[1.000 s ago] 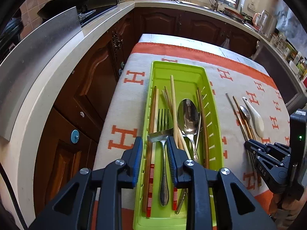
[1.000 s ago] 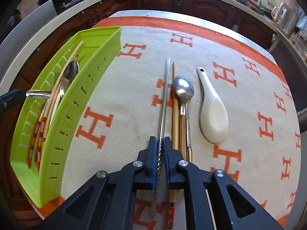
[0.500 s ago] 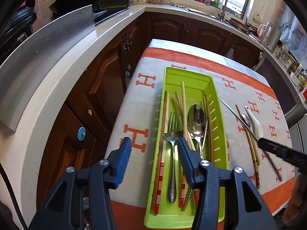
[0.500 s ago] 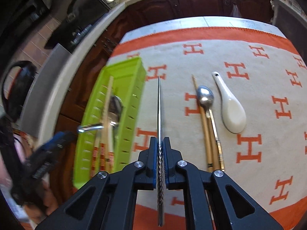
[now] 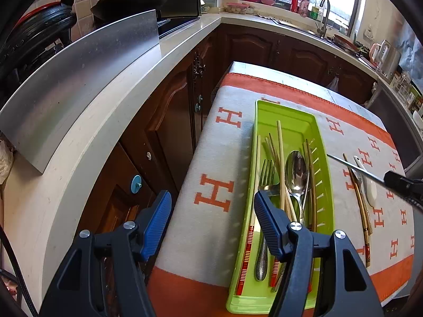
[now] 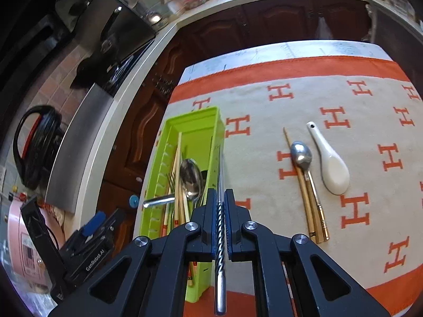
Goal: Organize utensils
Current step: 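Lower both chopsticks into the green tray and open both tools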
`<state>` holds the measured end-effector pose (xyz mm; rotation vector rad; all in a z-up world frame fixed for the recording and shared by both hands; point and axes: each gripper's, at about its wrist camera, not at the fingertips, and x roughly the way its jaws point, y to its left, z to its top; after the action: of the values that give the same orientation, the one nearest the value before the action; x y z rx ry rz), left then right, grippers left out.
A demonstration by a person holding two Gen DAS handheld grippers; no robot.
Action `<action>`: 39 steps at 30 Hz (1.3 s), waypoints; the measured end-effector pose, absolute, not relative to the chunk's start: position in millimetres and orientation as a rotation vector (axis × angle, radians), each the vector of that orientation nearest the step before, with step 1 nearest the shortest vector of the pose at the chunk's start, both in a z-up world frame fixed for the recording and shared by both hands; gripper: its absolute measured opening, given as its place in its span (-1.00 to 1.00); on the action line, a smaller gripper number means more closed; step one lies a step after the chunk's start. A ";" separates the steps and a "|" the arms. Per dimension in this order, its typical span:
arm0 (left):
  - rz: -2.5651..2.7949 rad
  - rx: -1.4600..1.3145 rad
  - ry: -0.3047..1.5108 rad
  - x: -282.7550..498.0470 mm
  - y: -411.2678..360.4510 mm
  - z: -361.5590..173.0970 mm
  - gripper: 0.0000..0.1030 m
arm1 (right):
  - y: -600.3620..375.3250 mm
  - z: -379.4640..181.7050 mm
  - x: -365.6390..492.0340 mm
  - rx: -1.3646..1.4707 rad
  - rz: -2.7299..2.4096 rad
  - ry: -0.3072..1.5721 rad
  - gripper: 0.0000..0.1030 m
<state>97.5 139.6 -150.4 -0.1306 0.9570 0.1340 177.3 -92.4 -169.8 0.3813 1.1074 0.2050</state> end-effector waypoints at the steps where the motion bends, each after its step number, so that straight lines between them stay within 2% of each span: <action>1: 0.134 -0.129 0.956 97.5 139.5 -150.1 0.23 | -94.7 -165.3 175.4 0.389 0.199 1.087 -0.91; 10: 0.133 -0.125 0.954 97.3 136.8 -149.5 0.23 | -82.8 -132.6 164.0 0.351 0.211 0.963 -0.91; 18: 0.137 -0.125 0.959 95.6 135.3 -148.8 0.23 | -44.9 -156.8 172.7 0.365 0.317 1.094 -0.90; 25: 0.146 -0.134 0.969 97.1 137.3 -151.4 0.23 | -35.8 -166.7 167.5 0.395 0.403 1.124 -0.85; 39: 0.122 -0.104 0.981 96.3 120.1 -149.3 0.23 | -80.9 -181.4 167.9 0.362 0.328 1.160 -0.84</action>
<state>96.3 120.1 -149.3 -0.1043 0.9807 0.1222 167.9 -80.9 -181.4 0.3624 1.1597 0.3278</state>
